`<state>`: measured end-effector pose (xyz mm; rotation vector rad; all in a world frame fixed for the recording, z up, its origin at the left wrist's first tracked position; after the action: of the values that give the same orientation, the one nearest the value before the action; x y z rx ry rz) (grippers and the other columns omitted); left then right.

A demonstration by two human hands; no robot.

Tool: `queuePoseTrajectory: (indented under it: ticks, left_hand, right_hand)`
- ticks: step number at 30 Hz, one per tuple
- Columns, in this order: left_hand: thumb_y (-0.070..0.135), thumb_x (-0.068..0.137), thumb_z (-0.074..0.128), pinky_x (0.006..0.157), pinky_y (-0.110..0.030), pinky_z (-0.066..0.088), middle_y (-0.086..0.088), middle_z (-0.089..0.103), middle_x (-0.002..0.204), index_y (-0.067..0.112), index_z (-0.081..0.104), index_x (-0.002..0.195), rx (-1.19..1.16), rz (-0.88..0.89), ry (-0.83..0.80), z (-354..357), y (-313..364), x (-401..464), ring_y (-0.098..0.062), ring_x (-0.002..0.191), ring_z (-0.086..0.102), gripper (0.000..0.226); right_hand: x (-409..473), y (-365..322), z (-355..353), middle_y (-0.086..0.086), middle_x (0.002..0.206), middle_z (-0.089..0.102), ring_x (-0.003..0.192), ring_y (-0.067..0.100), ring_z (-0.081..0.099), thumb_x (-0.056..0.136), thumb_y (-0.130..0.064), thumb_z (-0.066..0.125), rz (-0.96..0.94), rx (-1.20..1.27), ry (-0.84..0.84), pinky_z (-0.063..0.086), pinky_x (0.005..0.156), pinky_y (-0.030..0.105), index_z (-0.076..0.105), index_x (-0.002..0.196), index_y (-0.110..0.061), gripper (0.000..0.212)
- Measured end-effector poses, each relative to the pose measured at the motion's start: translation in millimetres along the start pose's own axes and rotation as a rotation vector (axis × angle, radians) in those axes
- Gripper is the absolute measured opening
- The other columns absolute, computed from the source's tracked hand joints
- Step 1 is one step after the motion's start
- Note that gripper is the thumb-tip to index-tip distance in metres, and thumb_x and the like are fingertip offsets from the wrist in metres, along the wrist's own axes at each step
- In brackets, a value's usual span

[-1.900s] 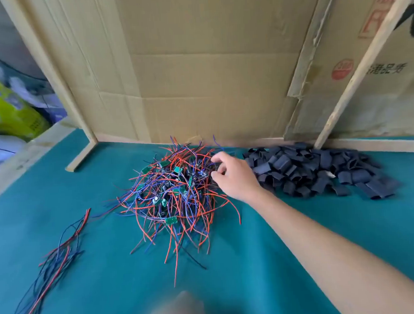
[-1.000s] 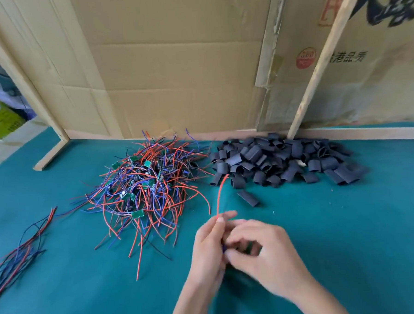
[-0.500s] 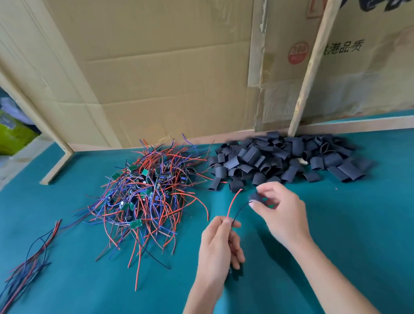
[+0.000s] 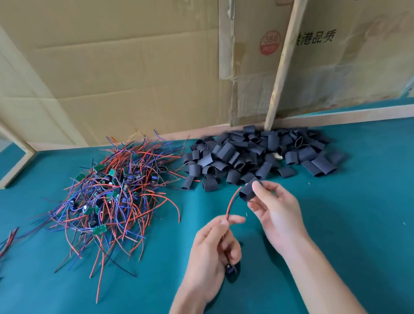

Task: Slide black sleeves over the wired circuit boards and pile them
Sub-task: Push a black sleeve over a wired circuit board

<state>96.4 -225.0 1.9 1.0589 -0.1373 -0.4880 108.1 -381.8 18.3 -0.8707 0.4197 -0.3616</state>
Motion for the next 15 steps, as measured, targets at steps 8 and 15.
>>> queuePoseTrajectory:
  ticks: [8,15]
  left_hand:
    - [0.023,0.09,0.051,0.047,-0.022,0.03,-0.002,0.023,0.062,0.011,0.072,0.106,0.056,-0.015,-0.029,-2.2,0.8,0.1,-0.017,0.044,0.038,0.029]
    - [0.023,0.088,0.048,0.046,-0.021,0.029,-0.002,0.022,0.06,0.012,0.072,0.1,0.119,-0.025,-0.017,0.7,2.3,-0.6,-0.018,0.043,0.036,0.029]
  right_hand:
    - [-1.7,-10.7,-15.4,0.002,0.077,0.073,0.056,0.015,0.066,0.087,-0.007,0.081,-0.125,-0.048,0.177,0.058,0.064,0.022,0.062,0.094,-0.005,0.021]
    - [-9.0,-5.9,0.3,0.009,0.077,0.071,0.057,0.016,0.063,0.08,-0.011,0.084,-0.016,-0.003,0.011,0.057,0.059,0.022,0.061,0.086,-0.009,0.023]
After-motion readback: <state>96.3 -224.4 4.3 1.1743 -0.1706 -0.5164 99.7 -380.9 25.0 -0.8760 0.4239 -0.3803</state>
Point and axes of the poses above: each hand's wrist, its own x-axis towards the middle knuckle, its own z-axis out of the palm, y = z × x, the point moved 4 cm from there along x, towards the middle knuckle
